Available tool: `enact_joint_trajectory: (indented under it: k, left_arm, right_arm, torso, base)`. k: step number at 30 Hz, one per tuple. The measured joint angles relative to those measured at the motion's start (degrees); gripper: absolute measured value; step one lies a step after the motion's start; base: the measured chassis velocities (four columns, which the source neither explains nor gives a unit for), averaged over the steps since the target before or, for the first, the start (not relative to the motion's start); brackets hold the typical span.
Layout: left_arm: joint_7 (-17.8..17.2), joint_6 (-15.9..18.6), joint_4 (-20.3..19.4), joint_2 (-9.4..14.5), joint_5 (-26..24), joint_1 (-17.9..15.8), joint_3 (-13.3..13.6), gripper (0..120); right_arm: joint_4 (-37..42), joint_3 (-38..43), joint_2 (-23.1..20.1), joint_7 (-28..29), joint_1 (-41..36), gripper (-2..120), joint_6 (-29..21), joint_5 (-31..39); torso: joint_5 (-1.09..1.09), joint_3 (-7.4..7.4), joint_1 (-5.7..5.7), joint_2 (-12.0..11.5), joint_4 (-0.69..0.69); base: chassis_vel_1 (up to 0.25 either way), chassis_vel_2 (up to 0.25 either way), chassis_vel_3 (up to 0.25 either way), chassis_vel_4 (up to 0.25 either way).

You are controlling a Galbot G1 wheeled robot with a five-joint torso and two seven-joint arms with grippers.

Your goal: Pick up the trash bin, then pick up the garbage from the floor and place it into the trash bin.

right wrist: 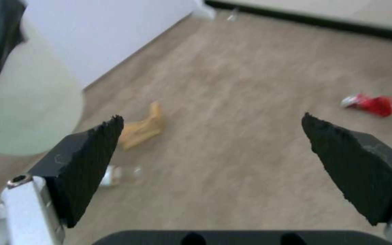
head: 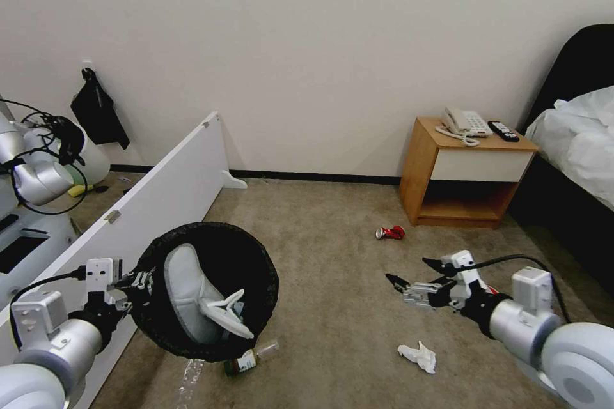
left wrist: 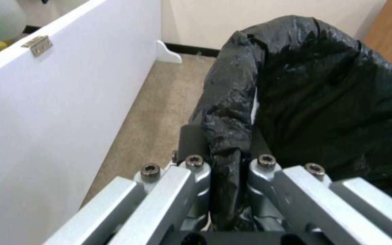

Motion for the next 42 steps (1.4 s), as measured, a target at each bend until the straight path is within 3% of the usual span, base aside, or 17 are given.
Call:
enact_joint_trajectory:
  k: [2,5,13,15,29,42]
  left_arm:
    - [-0.05,0.0,-0.1,-0.03,0.01,-0.06,0.02,4]
    - [-0.1,0.02,-0.35,-0.05,-0.06,0.21,-0.21,4]
    - [-0.09,0.02,-0.4,-0.33,-0.03,0.46,-0.06,4]
    - [-0.1,0.03,-0.44,-0.2,-0.03,0.24,0.09,4]
    - [-0.16,0.02,-0.64,-0.26,0.18,0.08,0.78,4]
    - [-0.15,0.02,-0.89,-0.3,0.07,-0.09,0.89,4]
  right_arm:
    - [-0.11,-0.97,-0.16,0.48,0.56,100,-0.41,1.28]
    - [0.0,-3.32,-0.59,4.53,1.61,100,-4.9,8.56]
    - [1.4,-3.17,-1.25,8.28,-1.19,100,-5.62,11.6]
    - [2.11,-3.09,-1.9,12.26,-1.93,100,-5.62,14.24]
    - [3.16,-1.08,-5.36,16.46,-8.78,100,-5.54,15.17]
    - [3.44,0.0,-5.7,17.75,-15.35,100,-5.41,15.24]
  torso:
    - [0.0,0.0,0.0,0.0,0.0]
    - [0.0,0.0,0.0,0.0,-0.02]
    - [0.0,0.0,0.0,0.0,-0.02]
    - [0.0,0.0,0.0,0.0,-0.02]
    - [0.0,0.0,0.0,0.0,-0.02]
    - [0.0,0.0,0.0,0.0,-0.01]
  base:
    - [0.0,0.0,0.0,0.0]
    - [0.0,0.0,0.0,0.0]
    - [0.0,0.0,0.0,0.0]
    - [0.0,0.0,0.0,0.0]
    - [0.0,0.0,0.0,0.0]
    - [0.0,0.0,0.0,0.0]
